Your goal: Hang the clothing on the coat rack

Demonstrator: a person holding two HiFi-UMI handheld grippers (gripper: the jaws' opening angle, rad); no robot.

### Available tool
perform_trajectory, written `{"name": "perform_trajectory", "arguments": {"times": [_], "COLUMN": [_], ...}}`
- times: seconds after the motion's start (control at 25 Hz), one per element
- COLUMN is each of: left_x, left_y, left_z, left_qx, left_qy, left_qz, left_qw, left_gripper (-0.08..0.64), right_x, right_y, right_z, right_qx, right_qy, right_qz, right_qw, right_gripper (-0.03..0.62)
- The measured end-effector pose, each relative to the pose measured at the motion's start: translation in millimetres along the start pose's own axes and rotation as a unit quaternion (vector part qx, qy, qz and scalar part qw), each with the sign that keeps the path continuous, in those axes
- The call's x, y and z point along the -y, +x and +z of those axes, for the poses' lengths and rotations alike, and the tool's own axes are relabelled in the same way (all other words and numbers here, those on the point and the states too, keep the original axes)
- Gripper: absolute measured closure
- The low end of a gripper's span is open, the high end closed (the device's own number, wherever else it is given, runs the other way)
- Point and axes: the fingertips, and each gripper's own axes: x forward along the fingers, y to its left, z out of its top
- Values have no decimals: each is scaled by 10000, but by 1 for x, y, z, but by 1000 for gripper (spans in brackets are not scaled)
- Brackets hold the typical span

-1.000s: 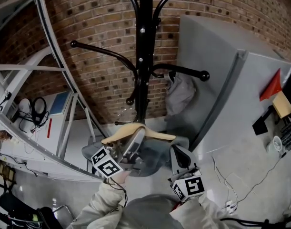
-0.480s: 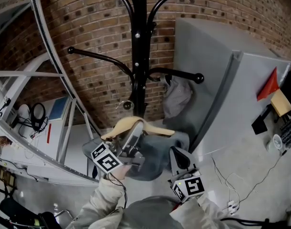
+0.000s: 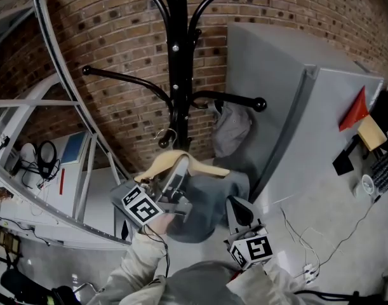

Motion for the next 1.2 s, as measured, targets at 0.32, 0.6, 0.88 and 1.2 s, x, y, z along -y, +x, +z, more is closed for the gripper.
{"name": "perform_trajectory", "arguments": {"times": [0.32,0.6,0.88,1.2], "left_x": [-15,-26,-37,-46], "left_y": [5,6,8,11], "left_z": [-8,-10,-14,-17], "left_qx": [-39,-20,-61,-102], "left_qy": [-136,-255,-347,-359], "left_qz": [51,87,95,157], "left_qw": [9999,9996,9993,9992], "left_gripper": [448,448,448,448], "right_x": [3,2,0,5], "right_y": [3,11,23,30], "right_z": [-1,-3,-7,-10], "right_qx": [-10,-28,-49,-87], "right_qy": [-3,13,42,82], "right_qz": [-9,40,121,148], "right_qw": [10000,10000,9999,9998], "right_gripper": [569,569,569,569]}}
